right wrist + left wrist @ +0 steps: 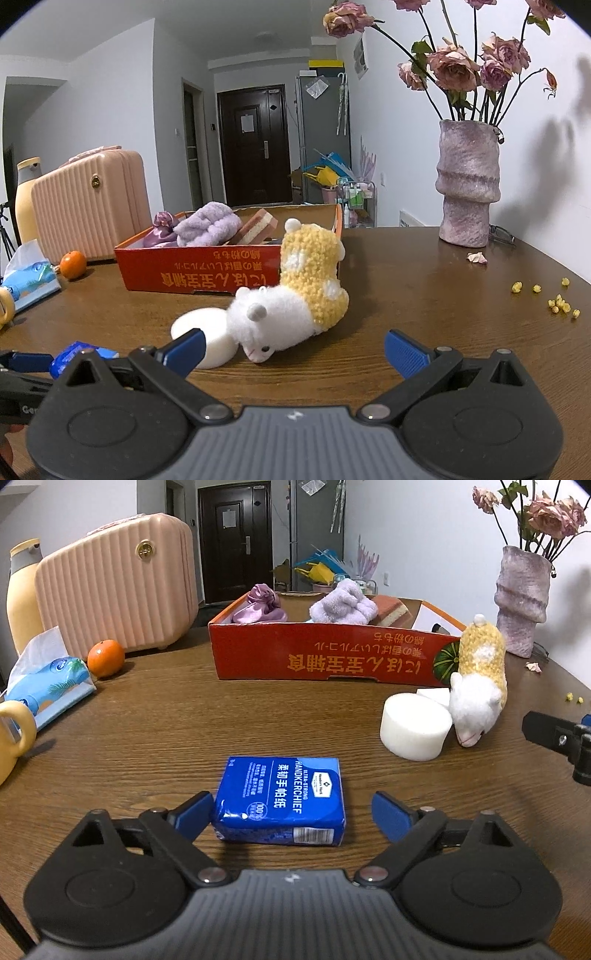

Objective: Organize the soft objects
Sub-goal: 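Lower the left gripper onto the blue handkerchief pack and close it, then close the right gripper on the white round sponge while the left holds the pack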

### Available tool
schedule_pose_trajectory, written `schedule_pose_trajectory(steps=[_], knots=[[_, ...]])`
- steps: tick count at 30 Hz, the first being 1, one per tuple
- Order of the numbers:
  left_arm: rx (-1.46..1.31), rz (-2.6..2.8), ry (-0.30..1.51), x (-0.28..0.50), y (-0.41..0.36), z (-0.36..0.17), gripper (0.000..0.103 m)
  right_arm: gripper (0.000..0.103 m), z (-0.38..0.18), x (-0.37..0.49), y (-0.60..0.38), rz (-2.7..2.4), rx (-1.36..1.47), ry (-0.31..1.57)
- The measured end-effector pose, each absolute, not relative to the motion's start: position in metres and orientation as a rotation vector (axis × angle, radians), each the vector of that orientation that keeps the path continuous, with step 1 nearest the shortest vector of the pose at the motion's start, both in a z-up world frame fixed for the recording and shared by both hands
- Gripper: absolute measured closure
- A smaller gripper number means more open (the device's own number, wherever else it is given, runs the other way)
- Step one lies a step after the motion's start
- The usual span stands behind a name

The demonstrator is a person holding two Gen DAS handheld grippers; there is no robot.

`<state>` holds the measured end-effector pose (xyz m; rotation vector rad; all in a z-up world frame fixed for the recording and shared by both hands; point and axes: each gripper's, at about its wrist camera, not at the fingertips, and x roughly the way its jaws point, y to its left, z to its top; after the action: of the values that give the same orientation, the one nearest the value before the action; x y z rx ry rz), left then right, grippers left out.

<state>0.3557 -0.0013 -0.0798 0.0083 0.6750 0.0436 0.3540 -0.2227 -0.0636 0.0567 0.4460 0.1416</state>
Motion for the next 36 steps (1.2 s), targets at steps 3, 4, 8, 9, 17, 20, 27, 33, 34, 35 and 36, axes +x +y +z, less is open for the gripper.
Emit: schedule_pose_trajectory(steps=[3, 4, 8, 9, 17, 20, 27, 33, 34, 35, 36], knots=[[0.004, 0.051, 0.686, 0.357, 0.0, -0.081, 0.02, 0.0, -0.065, 0.354, -0.222, 0.138, 0.051, 0.452], [-0.002, 0.051, 0.694, 0.358, 0.001, -0.081, 0.023, 0.0, -0.065, 0.354, -0.222, 0.137, 0.05, 0.453], [-0.027, 0.044, 0.709, 0.361, 0.005, -0.083, 0.028, 0.0, -0.064, 0.353, -0.222, 0.145, 0.054, 0.448], [-0.028, 0.043, 0.706, 0.36, 0.005, -0.083, 0.029, 0.0, -0.064, 0.353, -0.222, 0.148, 0.055, 0.448], [-0.034, 0.053, 0.684, 0.358, 0.007, -0.08, 0.029, 0.0, -0.064, 0.353, -0.219, 0.162, 0.048, 0.449], [-0.027, 0.059, 0.662, 0.355, 0.006, -0.077, 0.029, 0.0, -0.065, 0.353, -0.219, 0.162, 0.048, 0.452], [-0.014, 0.066, 0.605, 0.35, 0.01, -0.067, 0.029, 0.0, -0.067, 0.354, -0.209, 0.192, 0.035, 0.454], [0.003, 0.082, 0.578, 0.347, 0.021, -0.063, 0.029, 0.0, -0.068, 0.356, -0.189, 0.236, 0.034, 0.476], [0.003, 0.086, 0.575, 0.347, 0.023, -0.063, 0.029, 0.0, -0.068, 0.357, -0.185, 0.242, 0.032, 0.48], [0.003, 0.088, 0.571, 0.347, 0.026, -0.062, 0.029, 0.0, -0.069, 0.357, -0.18, 0.247, 0.029, 0.483], [0.003, 0.09, 0.569, 0.346, 0.029, -0.062, 0.029, 0.001, -0.069, 0.358, -0.176, 0.251, 0.026, 0.484]])
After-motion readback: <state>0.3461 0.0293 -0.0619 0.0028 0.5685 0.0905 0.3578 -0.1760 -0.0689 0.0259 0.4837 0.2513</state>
